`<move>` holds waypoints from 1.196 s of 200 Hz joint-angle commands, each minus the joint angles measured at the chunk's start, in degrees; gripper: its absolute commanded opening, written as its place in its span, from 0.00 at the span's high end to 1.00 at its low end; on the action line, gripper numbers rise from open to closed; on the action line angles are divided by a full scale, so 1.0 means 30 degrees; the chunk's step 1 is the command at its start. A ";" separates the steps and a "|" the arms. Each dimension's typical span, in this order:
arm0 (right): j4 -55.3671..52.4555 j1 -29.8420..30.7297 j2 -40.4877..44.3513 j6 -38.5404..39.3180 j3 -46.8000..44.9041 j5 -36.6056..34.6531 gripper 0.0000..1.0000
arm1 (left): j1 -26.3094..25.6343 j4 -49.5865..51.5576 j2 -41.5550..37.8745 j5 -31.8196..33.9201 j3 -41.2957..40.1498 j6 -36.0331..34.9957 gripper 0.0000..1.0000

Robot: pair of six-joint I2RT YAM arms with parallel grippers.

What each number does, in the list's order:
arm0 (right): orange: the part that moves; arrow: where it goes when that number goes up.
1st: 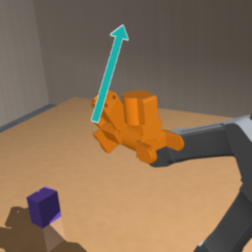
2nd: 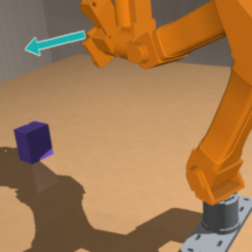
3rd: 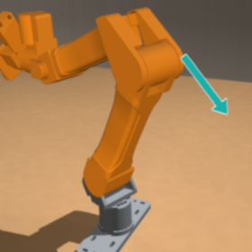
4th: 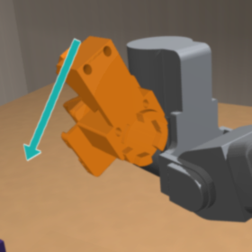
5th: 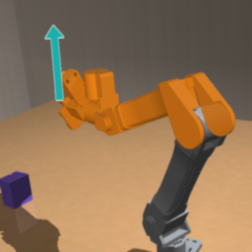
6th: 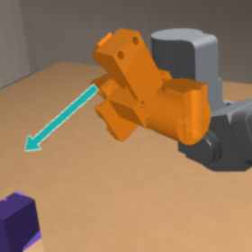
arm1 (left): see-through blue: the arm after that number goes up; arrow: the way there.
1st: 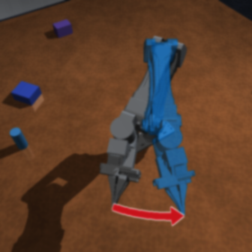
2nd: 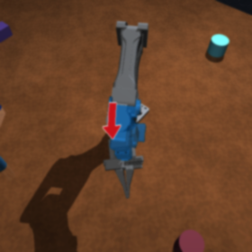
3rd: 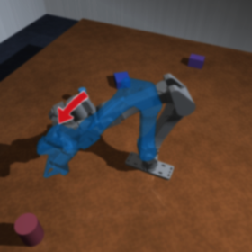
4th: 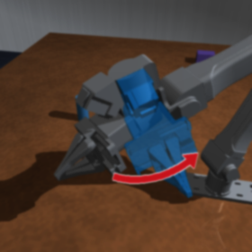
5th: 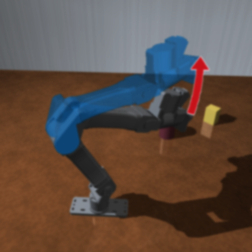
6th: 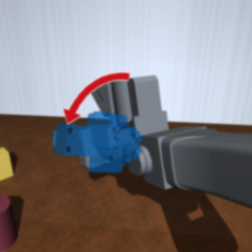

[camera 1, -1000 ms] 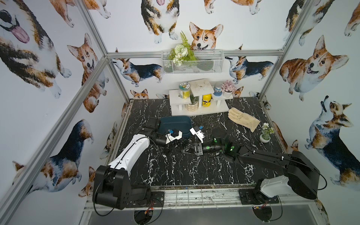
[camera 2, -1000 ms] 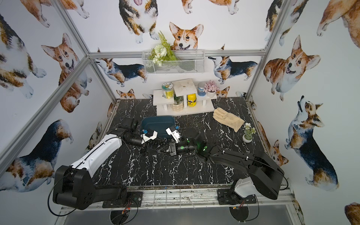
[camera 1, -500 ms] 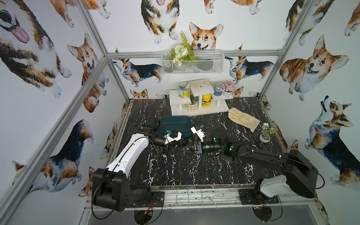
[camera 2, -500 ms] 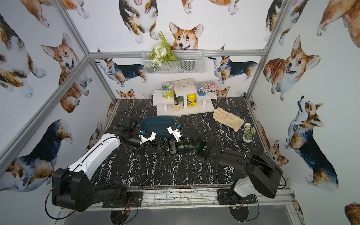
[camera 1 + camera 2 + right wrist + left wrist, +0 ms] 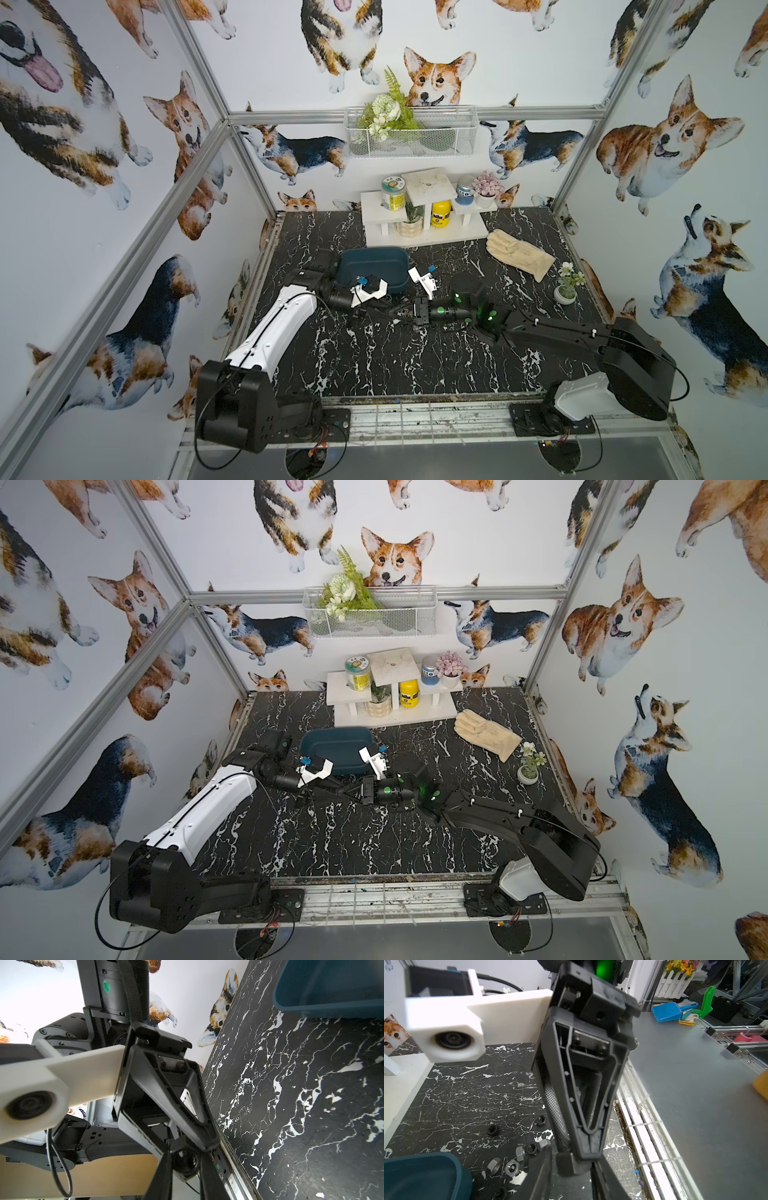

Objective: Put the nuts on the desktop into the storage box
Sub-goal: Pick up the nut from the center of the board, then place the nut in the storage box.

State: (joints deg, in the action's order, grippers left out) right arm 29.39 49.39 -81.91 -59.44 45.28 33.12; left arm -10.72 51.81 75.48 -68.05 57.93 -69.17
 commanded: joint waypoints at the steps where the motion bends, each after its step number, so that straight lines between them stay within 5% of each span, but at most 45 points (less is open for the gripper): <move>1: 0.0595 0.0039 -0.0220 -0.0299 -0.0034 0.0200 0.82 | -0.0002 -0.0236 -0.0112 -0.1131 0.0230 0.0179 0.66; 61: 0.1174 -0.0186 -0.0090 -0.0753 -0.0432 -0.0176 0.71 | -0.0001 -0.0717 -0.0142 -0.0492 0.0015 0.0586 0.79; 99: 0.2176 -0.0853 0.0388 -0.1529 -0.1339 -0.0351 0.63 | 0.0065 -0.2354 -0.0120 0.0727 -0.0121 0.2628 0.82; 147: 0.1346 -0.1577 0.1553 -0.0965 -0.1967 -0.1043 0.41 | 0.0199 -0.6506 0.0328 0.4523 -0.0388 0.7283 0.84; 201: -0.7821 -0.0509 0.2683 0.4008 0.0604 -0.7909 0.31 | 0.0560 -1.1392 0.1973 1.0820 0.0565 1.2761 0.83; 239: -1.0254 0.0271 0.2575 0.4786 0.1888 -1.0953 0.30 | 0.0878 -1.2194 0.4258 1.5142 0.2227 1.4651 0.83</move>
State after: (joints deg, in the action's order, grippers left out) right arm 6.79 49.93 -74.26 -48.90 49.67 9.34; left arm -8.49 18.92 84.99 -33.78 61.80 -31.16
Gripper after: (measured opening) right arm 0.700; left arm 0.265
